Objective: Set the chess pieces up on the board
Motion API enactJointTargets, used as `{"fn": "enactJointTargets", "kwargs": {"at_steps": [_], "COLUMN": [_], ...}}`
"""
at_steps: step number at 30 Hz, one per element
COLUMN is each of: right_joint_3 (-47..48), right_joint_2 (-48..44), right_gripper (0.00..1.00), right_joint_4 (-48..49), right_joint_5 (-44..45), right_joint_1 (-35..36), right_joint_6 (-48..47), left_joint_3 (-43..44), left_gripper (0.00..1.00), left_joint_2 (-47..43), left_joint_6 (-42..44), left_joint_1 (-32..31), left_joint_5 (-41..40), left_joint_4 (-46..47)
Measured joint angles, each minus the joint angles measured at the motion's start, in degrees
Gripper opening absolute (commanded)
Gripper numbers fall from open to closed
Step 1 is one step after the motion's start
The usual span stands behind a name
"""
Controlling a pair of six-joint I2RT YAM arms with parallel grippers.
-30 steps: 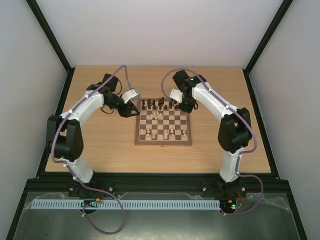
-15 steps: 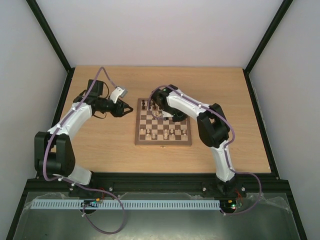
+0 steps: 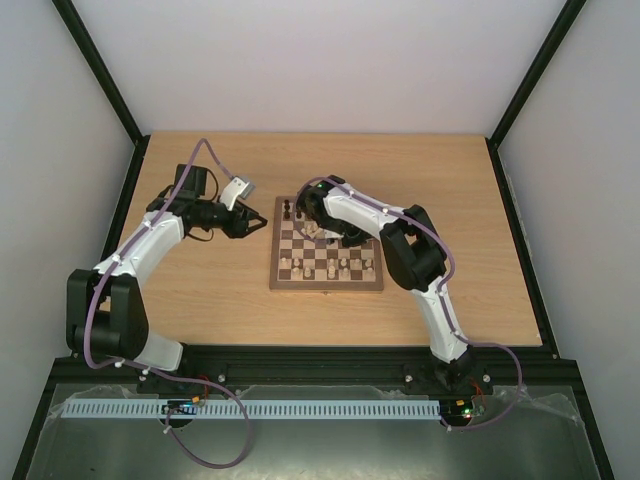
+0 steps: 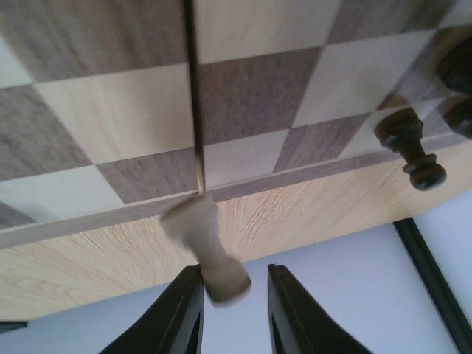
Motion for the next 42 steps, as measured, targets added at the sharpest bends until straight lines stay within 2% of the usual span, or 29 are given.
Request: {"fn": "enactJointTargets", "kwargs": {"at_steps": [5,11,16,22,26,30,36,42], "right_joint_3": [0.0,0.0,0.0,-0.1,-0.5,-6.1,-15.4,-19.7], "right_joint_2": [0.0,-0.4,-4.0,-9.5,-10.6,-14.1,-22.0,-22.6], "right_gripper": [0.42,0.44,0.44,0.43,0.44,0.44,0.39,0.39], "right_joint_4": [-0.1,0.3,0.1,-0.2,0.3,5.3,15.1,22.3], "right_joint_5": [-1.5,-4.1,-10.5,-23.9,-38.2,-49.3,-57.2,-55.3], "right_joint_1": [0.1,-0.4,-2.6,-11.3,-18.9,-24.2,-23.0,-19.7], "right_joint_6": [1.4,1.6,2.2,4.0,5.0,6.5,8.4,9.2], "left_joint_3": [0.0,0.7,3.7,8.0,9.7,10.1,9.9,9.0], "left_gripper": [0.45,0.46,0.47,0.46,0.47,0.46,0.46,0.47], "left_joint_2": [0.0,0.3,1.3,3.2,4.0,4.2,4.5,4.5], "left_joint_6": [-0.6,-0.8,-0.3,0.8,-0.8,-4.0,-11.1,-13.6], "left_joint_1": [0.0,0.0,0.0,-0.1,-1.2,-4.0,-5.4,-5.0], "left_joint_5": [0.0,0.2,1.1,3.9,5.8,6.2,5.4,3.1], "left_joint_4": [0.2,-0.6,-3.0,-7.4,-8.4,-7.8,-3.1,-1.0]}}
